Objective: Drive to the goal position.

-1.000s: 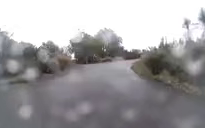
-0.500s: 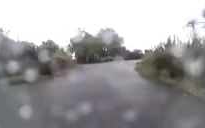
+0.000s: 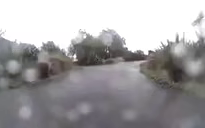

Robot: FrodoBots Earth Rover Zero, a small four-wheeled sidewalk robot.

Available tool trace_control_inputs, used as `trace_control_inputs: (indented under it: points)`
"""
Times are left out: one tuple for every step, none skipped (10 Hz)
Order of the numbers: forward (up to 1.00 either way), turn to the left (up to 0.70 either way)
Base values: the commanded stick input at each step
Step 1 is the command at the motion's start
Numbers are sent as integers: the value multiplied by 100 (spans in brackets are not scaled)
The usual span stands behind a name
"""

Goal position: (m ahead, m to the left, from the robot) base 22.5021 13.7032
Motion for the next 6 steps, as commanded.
trace_control_inputs:
  points:
    - [100,0]
    - [100,0]
    - [100,0]
    - [100,0]
    - [100,0]
    - [100,0]
